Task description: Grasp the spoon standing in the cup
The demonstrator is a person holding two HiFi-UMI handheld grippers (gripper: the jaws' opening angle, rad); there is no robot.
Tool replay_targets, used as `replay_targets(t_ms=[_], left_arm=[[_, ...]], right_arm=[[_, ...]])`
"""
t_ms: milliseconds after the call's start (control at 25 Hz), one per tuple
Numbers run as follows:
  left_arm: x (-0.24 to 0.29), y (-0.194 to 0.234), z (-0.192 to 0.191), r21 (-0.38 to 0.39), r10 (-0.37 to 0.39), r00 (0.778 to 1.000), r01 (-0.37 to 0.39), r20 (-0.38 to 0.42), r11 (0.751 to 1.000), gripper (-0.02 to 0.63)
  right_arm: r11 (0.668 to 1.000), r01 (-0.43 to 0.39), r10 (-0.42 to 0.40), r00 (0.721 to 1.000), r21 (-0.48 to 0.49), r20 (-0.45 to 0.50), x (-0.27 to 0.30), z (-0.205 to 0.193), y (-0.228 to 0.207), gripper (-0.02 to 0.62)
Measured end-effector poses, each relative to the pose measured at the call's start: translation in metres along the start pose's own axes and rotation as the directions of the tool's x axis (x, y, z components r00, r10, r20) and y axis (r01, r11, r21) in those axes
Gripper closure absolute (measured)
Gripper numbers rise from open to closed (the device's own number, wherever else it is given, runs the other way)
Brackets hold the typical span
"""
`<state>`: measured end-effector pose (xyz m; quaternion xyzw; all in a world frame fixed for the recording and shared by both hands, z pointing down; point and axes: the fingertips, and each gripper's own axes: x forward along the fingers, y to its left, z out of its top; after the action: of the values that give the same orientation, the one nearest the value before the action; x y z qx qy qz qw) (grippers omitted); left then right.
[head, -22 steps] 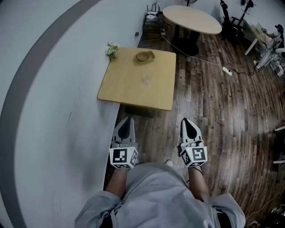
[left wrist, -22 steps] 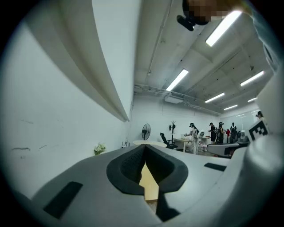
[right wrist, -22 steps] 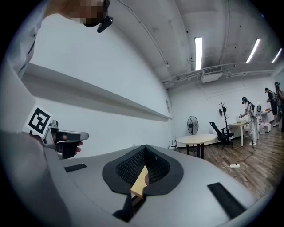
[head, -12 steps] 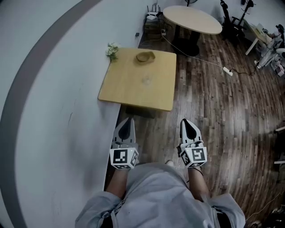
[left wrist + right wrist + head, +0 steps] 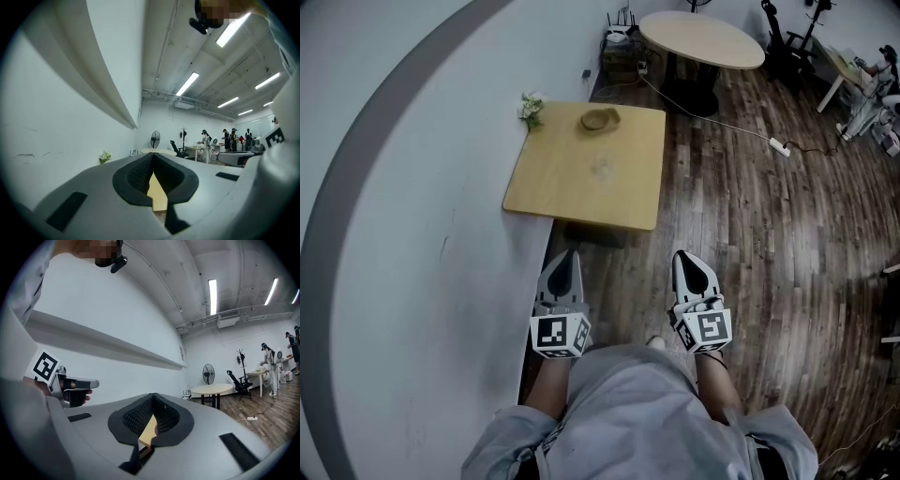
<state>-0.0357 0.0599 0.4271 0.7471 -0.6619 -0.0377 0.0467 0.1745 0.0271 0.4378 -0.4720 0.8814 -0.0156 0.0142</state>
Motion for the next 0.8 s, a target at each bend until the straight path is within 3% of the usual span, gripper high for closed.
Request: replay_targets(t_ms=[440, 800], left_arm=[[-0.007, -0.062, -0.014, -0.007, 0.038, 0.999, -0.038, -0.014, 0.999, 0.604], [-0.007, -0.075, -0.011, 0.021, 0.060, 0.998, -0.059, -0.034, 0.998, 0.604]], right_arm=[[0.998, -0.060, 0.060, 0.998, -0.017, -0.016, -0.034, -0.007, -0.037, 0.598], [0.997, -0.071, 0.071, 0.997, 0.014, -0.024, -0.032, -0.013, -0.056, 0.598]])
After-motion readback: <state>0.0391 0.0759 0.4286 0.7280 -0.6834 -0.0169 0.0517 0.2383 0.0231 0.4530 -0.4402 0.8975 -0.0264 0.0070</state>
